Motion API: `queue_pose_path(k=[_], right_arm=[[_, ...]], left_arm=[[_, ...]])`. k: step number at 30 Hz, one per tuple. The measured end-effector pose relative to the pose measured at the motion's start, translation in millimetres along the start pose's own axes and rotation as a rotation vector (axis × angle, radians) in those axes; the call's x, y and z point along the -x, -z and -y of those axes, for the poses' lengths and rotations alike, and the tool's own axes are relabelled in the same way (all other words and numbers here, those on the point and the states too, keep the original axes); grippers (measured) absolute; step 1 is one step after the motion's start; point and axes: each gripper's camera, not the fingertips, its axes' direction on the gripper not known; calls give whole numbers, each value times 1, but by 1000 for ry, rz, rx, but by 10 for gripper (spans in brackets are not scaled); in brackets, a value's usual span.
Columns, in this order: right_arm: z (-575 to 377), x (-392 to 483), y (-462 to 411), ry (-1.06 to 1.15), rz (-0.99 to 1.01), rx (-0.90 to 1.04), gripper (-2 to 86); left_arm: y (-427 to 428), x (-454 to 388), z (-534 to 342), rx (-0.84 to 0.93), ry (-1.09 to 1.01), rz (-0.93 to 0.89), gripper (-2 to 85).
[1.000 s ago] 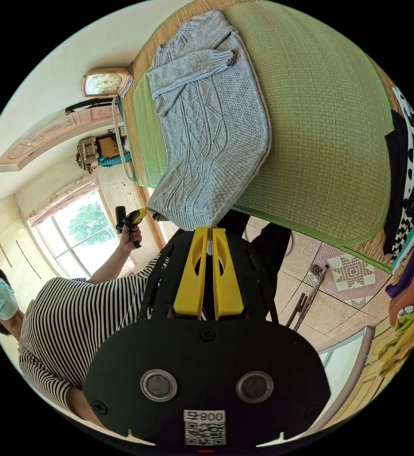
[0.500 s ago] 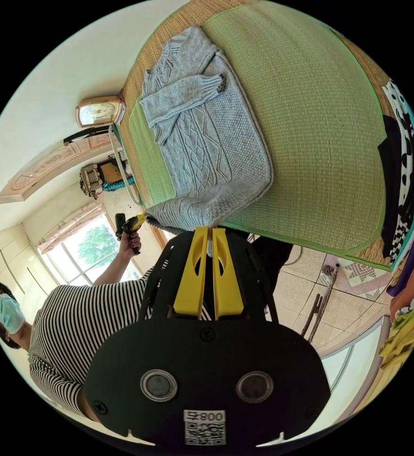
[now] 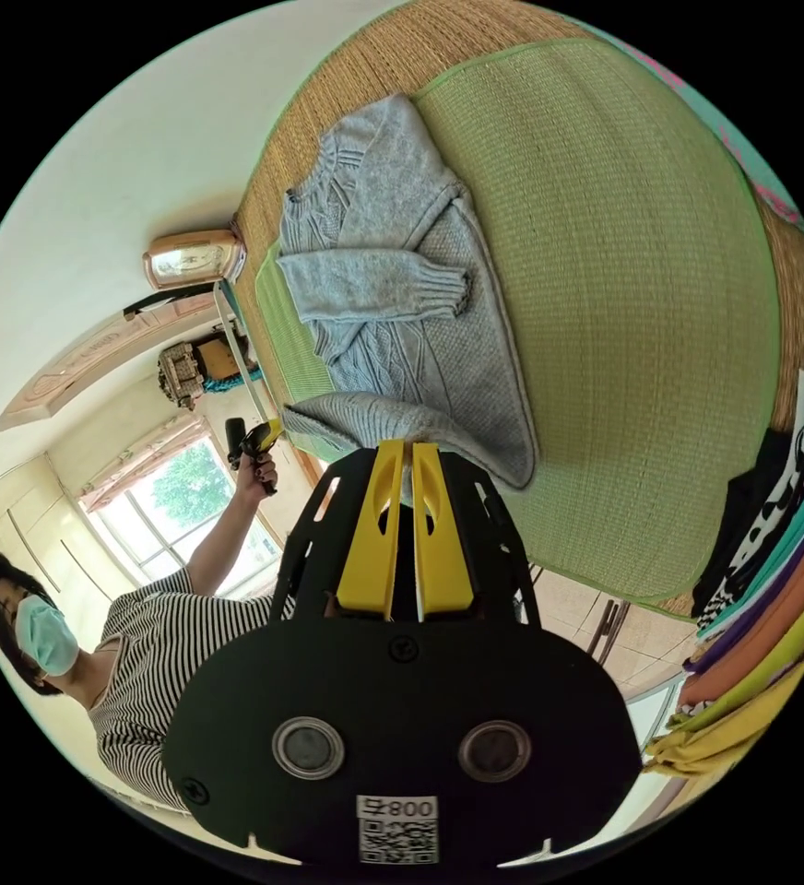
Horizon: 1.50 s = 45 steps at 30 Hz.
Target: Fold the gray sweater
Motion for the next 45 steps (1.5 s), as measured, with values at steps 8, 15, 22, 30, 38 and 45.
queue_pose_path(k=[8, 15, 22, 30, 38, 45], right_arm=[[80, -9, 21, -94, 25, -54, 19], [86, 2, 32, -67, -40, -187, 41], [78, 25, 32, 25, -227, -232, 63], [112, 61, 17, 250, -414, -182, 89], [122, 58, 30, 241, -251, -161, 30], [117, 33, 36, 87, -221, -195, 58]], left_arm=[[1, -19, 68, -177, 66, 60, 9], [-29, -61, 86, -70, -16, 98, 63], [-36, -115, 129, -56, -152, 349, 89], [-57, -140, 167, 113, -202, 494, 53], [-3, -169, 143, -90, -230, 273, 36], [2, -135, 142, -92, -51, 309, 75]])
